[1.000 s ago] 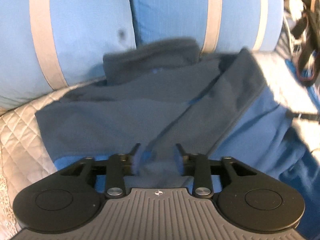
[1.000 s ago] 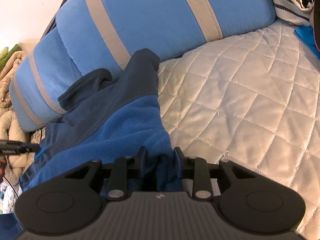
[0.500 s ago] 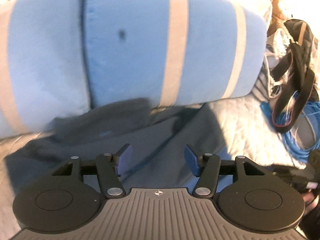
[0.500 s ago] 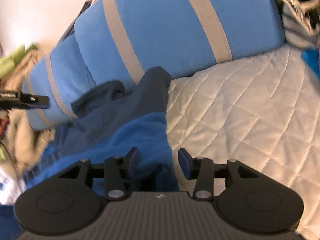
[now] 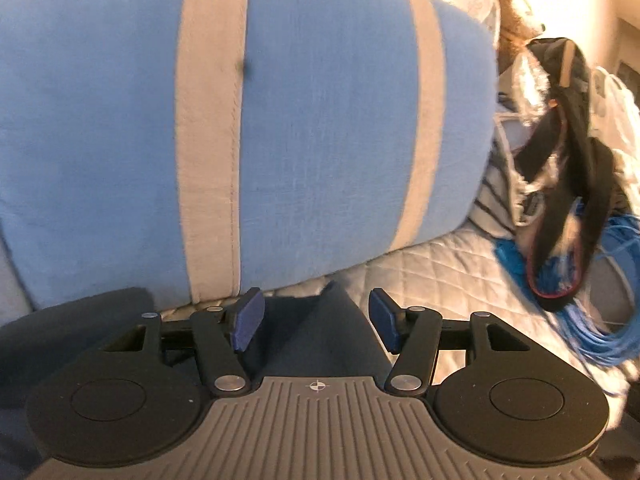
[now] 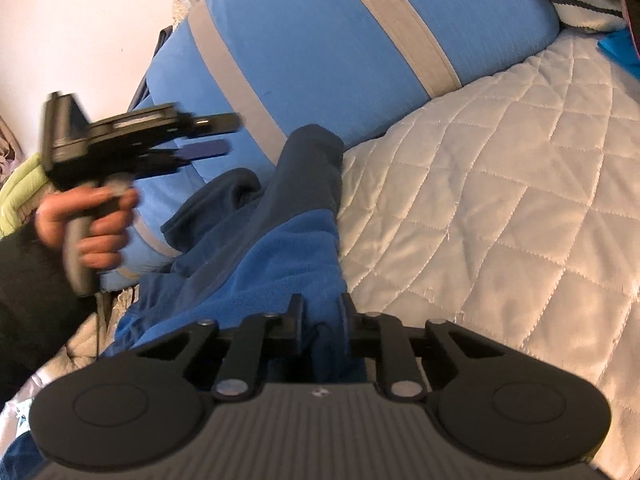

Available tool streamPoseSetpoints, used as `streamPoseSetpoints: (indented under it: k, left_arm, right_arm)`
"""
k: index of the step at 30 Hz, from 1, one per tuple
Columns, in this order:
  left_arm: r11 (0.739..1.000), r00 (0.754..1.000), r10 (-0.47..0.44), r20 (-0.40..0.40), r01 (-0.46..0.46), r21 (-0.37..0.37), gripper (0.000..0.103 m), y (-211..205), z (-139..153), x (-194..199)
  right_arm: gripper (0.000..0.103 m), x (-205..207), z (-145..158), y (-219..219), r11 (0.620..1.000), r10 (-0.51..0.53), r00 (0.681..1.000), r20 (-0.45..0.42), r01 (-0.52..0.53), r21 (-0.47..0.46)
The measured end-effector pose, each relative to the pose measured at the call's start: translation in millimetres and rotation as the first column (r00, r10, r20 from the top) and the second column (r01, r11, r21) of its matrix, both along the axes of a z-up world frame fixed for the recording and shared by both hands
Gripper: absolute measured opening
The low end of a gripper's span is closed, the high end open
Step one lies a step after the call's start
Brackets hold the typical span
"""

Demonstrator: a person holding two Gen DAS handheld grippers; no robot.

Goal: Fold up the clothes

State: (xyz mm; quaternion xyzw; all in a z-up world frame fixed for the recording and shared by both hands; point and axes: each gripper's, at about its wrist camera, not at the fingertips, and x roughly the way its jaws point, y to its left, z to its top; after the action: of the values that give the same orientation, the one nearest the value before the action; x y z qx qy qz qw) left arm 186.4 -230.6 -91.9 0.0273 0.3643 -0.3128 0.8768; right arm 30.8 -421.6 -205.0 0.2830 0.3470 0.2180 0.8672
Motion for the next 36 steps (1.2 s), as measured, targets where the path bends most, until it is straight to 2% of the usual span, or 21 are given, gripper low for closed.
streamPoseSetpoints:
  k: [4, 6, 7, 10, 11, 14, 19, 27, 34, 36]
  left_arm:
    - [0.999, 0.999, -0.038, -0.026, 0.037, -0.034, 0.057, -15.1, -20.6, 15.6]
    - [0.998, 0.997, -0.066, -0.027, 0.066, -0.023, 0.056, -21.1, -27.9, 20.5]
    - [0.997, 0.997, -0.076, -0.028, 0.075, -0.003, 0.052, -24.7, -31.0, 22.7]
    - [0.992, 0.993, -0.108, -0.051, 0.111, 0.059, 0.014, -34.1, -39.4, 29.9]
    - [0.993, 0.993, -0.096, -0.065, 0.1, 0.066, 0.01, -33.8, -41.3, 32.9]
    - [0.998, 0.998, 0.003, -0.06, 0.001, 0.061, 0.008, -23.8, -43.7, 39.8]
    - [0.995, 0.995, 0.087, -0.05, -0.084, 0.058, 0.008, -17.9, -53.8, 39.6]
    - [0.986, 0.984, 0.166, -0.068, -0.164, 0.038, 0.007, -19.6, -65.6, 43.7]
    - [0.982, 0.981, 0.187, -0.055, -0.184, 0.048, 0.007, -14.3, -69.7, 46.4]
    - [0.981, 0.98, 0.189, -0.056, -0.186, 0.046, 0.008, -14.3, -70.7, 47.7]
  right_arm:
    - [0.018, -2.3, -0.7, 0.4, 1.0, -0.004, 1.0, 0.005, 0.004, -0.003]
    - [0.018, -0.8, -1.1, 0.4, 1.0, -0.004, 1.0, 0.003, 0.004, -0.008]
    - [0.018, -0.3, -1.2, 1.0, 1.0, -0.005, 1.0, 0.001, 0.005, -0.01]
    - [0.018, -0.5, 0.2, 3.4, 0.999, -0.004, 1.0, 0.001, 0.004, -0.033]
    - [0.018, -0.9, 0.8, 4.4, 0.999, -0.005, 1.0, 0.001, 0.005, -0.042]
    - [0.015, -6.1, 2.5, 7.2, 0.998, -0.013, 1.0, 0.007, 0.014, -0.064]
    - [0.012, -20.8, 3.3, 10.3, 0.996, -0.036, 0.999, 0.029, 0.038, -0.083]
    - [0.011, -30.5, 10.6, 12.8, 0.991, -0.021, 0.999, 0.041, 0.026, -0.132]
    - [0.01, -38.3, 16.6, 13.9, 0.984, -0.014, 0.999, 0.045, 0.021, -0.175]
    - [0.006, -42.4, 18.6, 12.8, 0.983, -0.013, 0.999, 0.041, 0.02, -0.182]
